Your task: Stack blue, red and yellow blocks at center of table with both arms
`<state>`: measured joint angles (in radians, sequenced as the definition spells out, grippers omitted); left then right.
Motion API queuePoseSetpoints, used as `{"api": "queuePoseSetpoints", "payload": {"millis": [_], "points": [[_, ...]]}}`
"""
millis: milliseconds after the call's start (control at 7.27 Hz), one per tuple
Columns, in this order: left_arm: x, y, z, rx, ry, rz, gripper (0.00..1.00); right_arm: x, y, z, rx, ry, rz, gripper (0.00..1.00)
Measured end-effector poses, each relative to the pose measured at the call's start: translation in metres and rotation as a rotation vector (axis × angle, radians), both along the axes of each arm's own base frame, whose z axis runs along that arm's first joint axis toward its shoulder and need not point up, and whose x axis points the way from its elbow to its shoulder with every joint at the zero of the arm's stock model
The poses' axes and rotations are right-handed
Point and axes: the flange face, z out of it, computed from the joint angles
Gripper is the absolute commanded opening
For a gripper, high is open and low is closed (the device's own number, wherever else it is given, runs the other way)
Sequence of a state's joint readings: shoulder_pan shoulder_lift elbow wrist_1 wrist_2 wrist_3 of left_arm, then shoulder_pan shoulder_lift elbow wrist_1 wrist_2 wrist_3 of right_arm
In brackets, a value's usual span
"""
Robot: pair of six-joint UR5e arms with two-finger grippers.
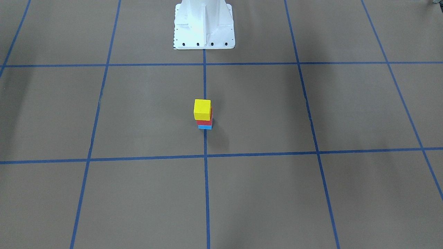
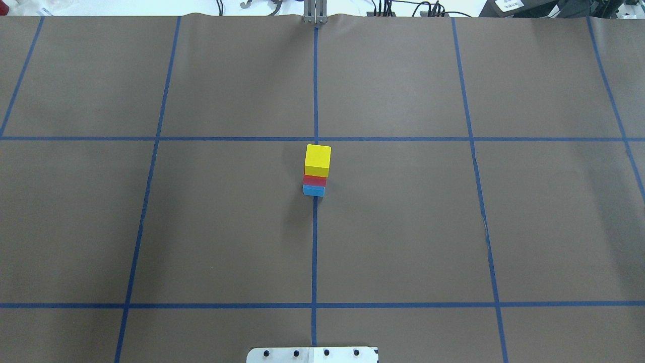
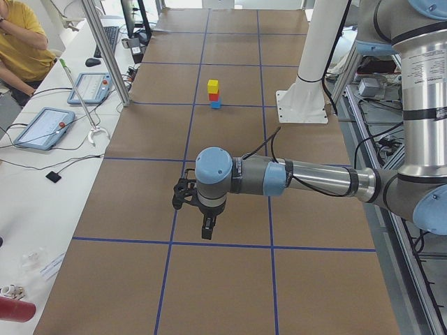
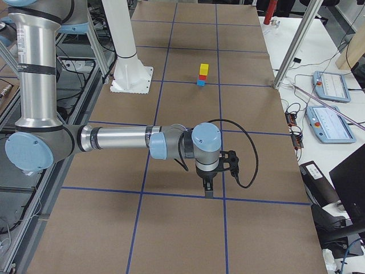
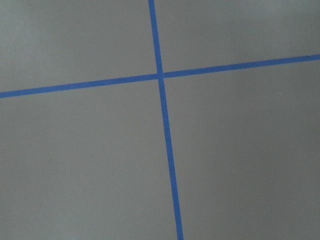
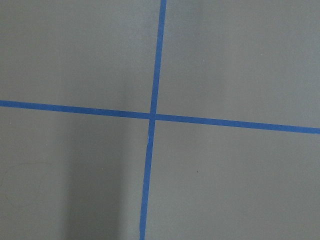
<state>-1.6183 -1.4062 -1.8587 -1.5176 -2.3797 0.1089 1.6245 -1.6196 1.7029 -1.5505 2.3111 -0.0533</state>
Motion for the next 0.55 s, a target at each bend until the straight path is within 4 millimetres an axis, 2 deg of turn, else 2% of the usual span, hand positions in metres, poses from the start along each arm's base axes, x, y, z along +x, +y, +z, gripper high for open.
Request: {"api": "queuePoseSetpoints", "payload": {"millis": [550], "points": [[0.0000, 0.0031, 0.0015, -0.004, -0.001, -0.001, 1.00, 0.0002, -0.0033, -0.0040, 0.009, 0.001, 0.000, 1.00]]}}
